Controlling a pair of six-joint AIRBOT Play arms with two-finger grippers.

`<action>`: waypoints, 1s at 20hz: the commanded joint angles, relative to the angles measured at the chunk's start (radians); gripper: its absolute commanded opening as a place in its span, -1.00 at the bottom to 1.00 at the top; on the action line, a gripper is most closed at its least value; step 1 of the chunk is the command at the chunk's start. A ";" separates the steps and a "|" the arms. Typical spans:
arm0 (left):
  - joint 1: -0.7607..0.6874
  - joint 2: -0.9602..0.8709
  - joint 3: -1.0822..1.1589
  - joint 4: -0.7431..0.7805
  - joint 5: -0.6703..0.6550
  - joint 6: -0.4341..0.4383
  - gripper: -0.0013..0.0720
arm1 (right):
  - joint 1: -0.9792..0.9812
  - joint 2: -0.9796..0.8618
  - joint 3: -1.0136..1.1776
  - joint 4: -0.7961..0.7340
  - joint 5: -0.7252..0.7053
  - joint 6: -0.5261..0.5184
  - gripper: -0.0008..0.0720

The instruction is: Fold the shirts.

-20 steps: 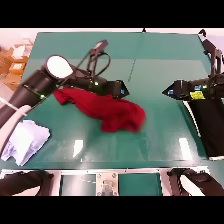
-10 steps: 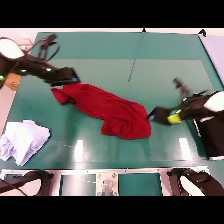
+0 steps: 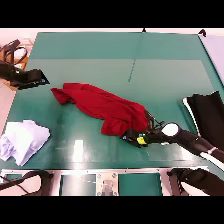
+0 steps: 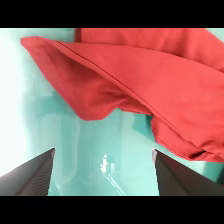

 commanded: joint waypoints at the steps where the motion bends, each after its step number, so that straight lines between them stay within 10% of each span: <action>1: 0.015 0.001 0.000 0.013 0.002 0.013 0.94 | 0.030 -0.115 0.053 0.026 -0.097 -0.002 0.45; 10: 0.015 0.001 0.000 0.016 -0.029 0.040 0.94 | -0.410 -0.111 0.163 -0.200 0.136 -0.023 0.38; 15: 0.015 0.001 0.000 0.018 -0.016 0.050 0.94 | -0.586 -0.117 0.253 -0.200 0.138 -0.135 -0.92; 20: 0.015 -0.008 -0.006 0.083 0.002 0.058 0.94 | -0.683 -0.114 0.398 -0.260 0.274 -0.180 -0.92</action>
